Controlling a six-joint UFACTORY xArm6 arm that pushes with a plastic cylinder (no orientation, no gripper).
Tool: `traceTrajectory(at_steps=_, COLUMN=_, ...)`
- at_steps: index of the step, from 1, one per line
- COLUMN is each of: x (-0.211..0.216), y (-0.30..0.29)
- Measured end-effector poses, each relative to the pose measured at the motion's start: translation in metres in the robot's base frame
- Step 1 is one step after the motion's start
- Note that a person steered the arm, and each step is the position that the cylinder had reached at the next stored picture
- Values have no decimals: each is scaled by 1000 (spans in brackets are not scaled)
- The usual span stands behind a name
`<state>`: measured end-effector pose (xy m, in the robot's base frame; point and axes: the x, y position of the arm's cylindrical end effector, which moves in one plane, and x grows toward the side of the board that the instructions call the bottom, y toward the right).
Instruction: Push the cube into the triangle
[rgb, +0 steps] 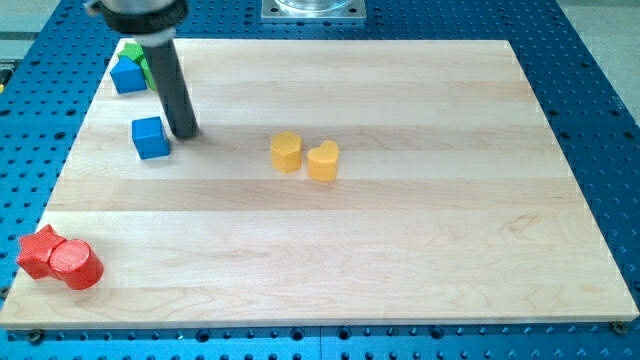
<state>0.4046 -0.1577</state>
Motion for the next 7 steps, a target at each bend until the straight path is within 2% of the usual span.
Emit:
traceTrajectory(at_steps=1, x=56, y=-27)
traceTrajectory(at_steps=2, x=27, y=-33)
traceTrajectory(at_steps=3, x=-37, y=-33)
traceTrajectory(at_steps=4, x=-75, y=-33)
traceTrajectory(at_steps=6, x=-74, y=-33)
traceTrajectory(at_steps=7, x=-87, y=-70)
